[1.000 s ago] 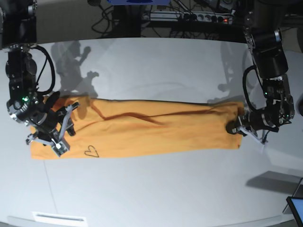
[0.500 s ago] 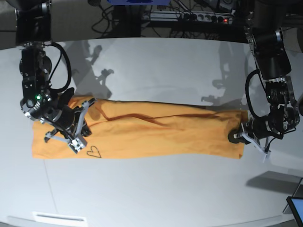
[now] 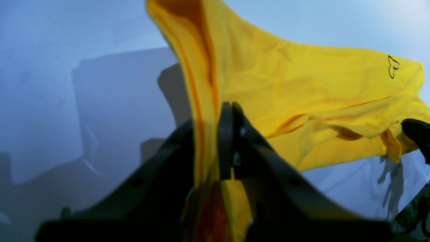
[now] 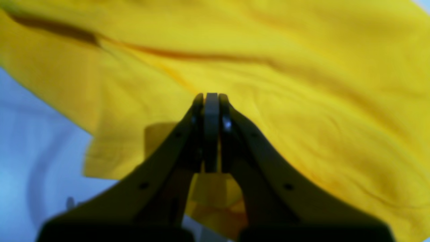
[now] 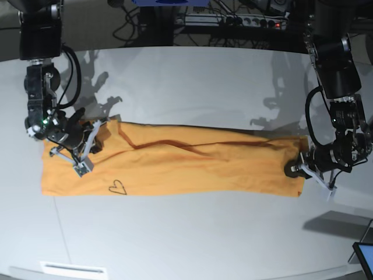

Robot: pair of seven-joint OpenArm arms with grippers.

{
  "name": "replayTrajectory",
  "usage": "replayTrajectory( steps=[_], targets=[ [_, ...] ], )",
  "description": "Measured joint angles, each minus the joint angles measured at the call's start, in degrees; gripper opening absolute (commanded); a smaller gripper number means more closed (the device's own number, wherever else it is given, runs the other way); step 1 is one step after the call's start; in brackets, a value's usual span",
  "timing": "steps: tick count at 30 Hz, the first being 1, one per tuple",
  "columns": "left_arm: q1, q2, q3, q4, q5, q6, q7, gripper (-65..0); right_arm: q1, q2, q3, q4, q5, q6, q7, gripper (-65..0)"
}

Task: Fold the T-shirt properly
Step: 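Grasp the strip end with the left gripper and lift it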

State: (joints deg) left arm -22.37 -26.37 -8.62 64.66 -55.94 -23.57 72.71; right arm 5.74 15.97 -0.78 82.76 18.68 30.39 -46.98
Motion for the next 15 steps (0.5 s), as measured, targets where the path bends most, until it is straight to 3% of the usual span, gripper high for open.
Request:
replayTrajectory(
  steps=[8, 15],
  targets=[
    [-0.9, 0.2, -6.1, 2.7, -2.3, 0.5, 6.4, -65.0, 0.3, -0.5, -0.3, -1.4, 0.0, 0.0, 0.4, -64.7],
    [-1.4, 2.7, -6.4, 12.7, -3.2, 7.0, 7.6, -65.0, 0.4, -0.7, -0.3, -1.4, 0.0, 0.0, 0.4, -64.7]
  ],
)
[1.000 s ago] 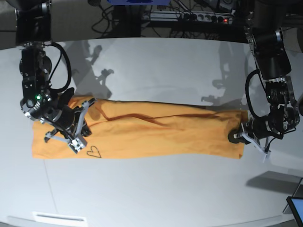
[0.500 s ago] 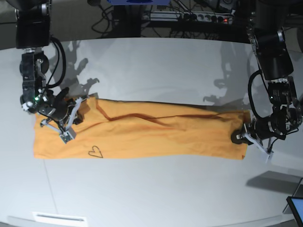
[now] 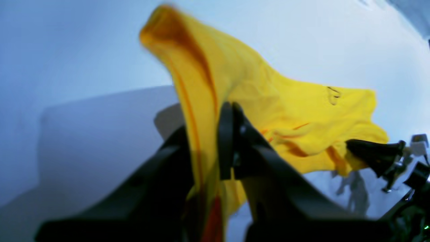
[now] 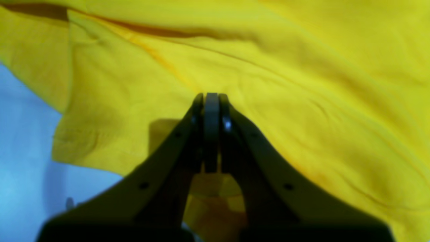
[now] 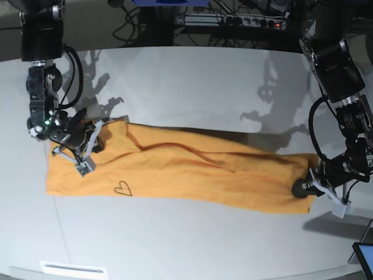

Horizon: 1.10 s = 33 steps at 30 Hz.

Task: Fold the T-shirt properly
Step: 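Grasp the strip end with the left gripper and lift it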

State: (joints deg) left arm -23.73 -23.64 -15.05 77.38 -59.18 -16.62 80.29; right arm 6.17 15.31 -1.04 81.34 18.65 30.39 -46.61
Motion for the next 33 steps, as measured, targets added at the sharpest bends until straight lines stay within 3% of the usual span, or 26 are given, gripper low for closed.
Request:
replayTrajectory(
  steps=[6, 13, 22, 33],
  targets=[
    [0.1, 6.1, 0.3, 0.0, 0.4, 0.0, 0.6, -65.0, 0.0, 0.2, -1.8, 0.0, 0.0, 0.0, 0.1, -64.7],
    [0.1, 10.0, 0.2, 0.0, 0.6, 0.0, 0.6, -65.0, 0.0, 0.2, -3.6, 0.0, 0.2, 0.0, 0.7, -64.7],
    [-1.3, 10.7, 0.4, 0.0, 1.1, 0.2, 0.8, -65.0, 0.0, 0.2, -3.6, 0.0, 0.3, 0.0, 0.7, -64.7],
    [-3.8, 12.1, 5.9, 0.0, 1.1, 0.2, 0.7, -65.0, 0.0, 0.4, -4.2, 0.0, 0.2, -0.1, 0.8, -64.7]
  ],
)
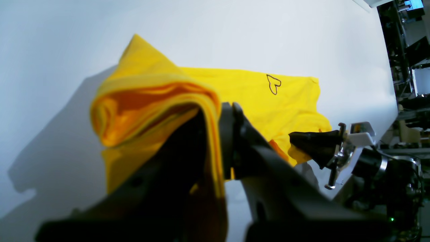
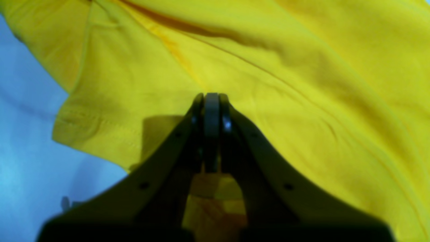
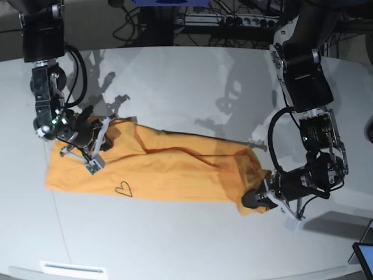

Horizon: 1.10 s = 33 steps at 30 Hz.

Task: Fold the T-shirt properly
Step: 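Grasp the strip end with the left gripper and lift it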

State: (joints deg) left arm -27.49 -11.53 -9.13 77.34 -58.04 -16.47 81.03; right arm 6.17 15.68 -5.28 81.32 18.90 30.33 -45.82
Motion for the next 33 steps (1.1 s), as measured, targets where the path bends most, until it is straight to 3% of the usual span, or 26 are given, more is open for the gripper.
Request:
replayTrajectory(
  steps=[5, 10, 19, 26, 33],
  targets=[
    [0.0, 3.7, 0.3, 0.1, -0.4, 0.0, 0.0, -65.0, 1.0, 0.1, 0.0, -4.0, 1.9, 0.3, 2.8, -64.7],
    [-1.3, 4.8, 3.6, 2.3, -0.1, 0.0, -0.1, -65.0, 0.9, 0.1, 0.1, -5.2, 2.2, 0.2, 5.4, -64.7],
    [-1.0, 11.6, 4.7, 2.6, 4.3, 0.0, 0.0, -65.0, 0.9, 0.2, 0.1, -5.6, 2.2, 0.3, 5.7, -64.7],
    [-1.1, 14.6, 12.2, 2.7, 4.3, 0.0, -1.5, -65.0, 0.9, 0.2, 0.0, -5.6, 2.2, 0.3, 5.9, -64.7],
    [-0.7, 16.4, 13.2, 2.4, 6.7, 0.0, -1.7, -65.0, 0.9, 0.2, 0.1, -5.7, 2.2, 0.3, 5.9, -64.7]
  ],
)
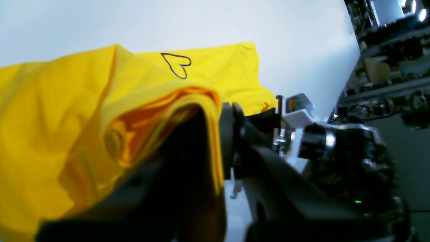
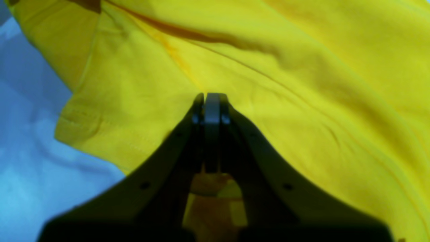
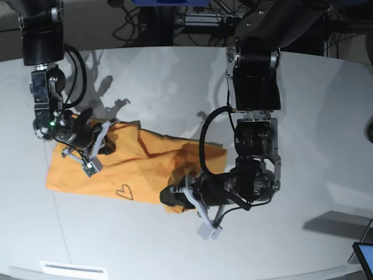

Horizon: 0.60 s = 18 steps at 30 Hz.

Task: Fold the T-shirt properly
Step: 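Grasp the strip end with the left gripper and lift it, then fold the held strip end with the left gripper toward the right gripper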

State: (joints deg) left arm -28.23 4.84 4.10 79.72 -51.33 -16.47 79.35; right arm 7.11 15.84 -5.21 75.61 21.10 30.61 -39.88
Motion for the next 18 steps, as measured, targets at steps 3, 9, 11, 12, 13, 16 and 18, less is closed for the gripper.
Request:
replayTrajectory(
  steps=[3, 9, 11, 12, 13, 16, 18],
  targets=[
    [0.6, 0.5, 0.1, 0.0, 1.0, 0.0, -0.1, -65.0, 0.0, 0.0, 0.0, 0.0, 0.0, 0.0, 0.0, -64.7],
    [2.7, 0.4, 3.8, -0.1, 2.1, 0.0, 0.2, -65.0, 0.0, 0.0, 0.0, 0.0, 0.0, 0.0, 0.0, -64.7],
    [2.5, 0.7, 6.1, -0.1, 1.6, 0.0, -0.1, -65.0, 0.0, 0.0, 0.0, 0.0, 0.0, 0.0, 0.0, -64.7],
    [2.5, 1.2, 6.6, -0.1, 1.4, 0.0, -0.1, -65.0, 0.0, 0.0, 0.0, 0.0, 0.0, 0.0, 0.1, -64.7],
    [2.5, 1.4, 6.6, -0.1, 1.4, 0.0, -0.3, -65.0, 0.0, 0.0, 0.0, 0.0, 0.1, 0.0, 0.0, -64.7],
    [2.5, 1.0, 7.0, -0.1, 1.4, 0.0, -2.5, -65.0, -0.1, 0.0, 0.0, 0.0, 0.1, 0.0, 0.1, -64.7],
    [2.2, 0.7, 6.8, -1.1, 1.4, 0.0, -2.9, -65.0, -0.4, 0.0, 0.0, 0.1, 0.1, -0.2, 0.5, -64.7]
  ],
)
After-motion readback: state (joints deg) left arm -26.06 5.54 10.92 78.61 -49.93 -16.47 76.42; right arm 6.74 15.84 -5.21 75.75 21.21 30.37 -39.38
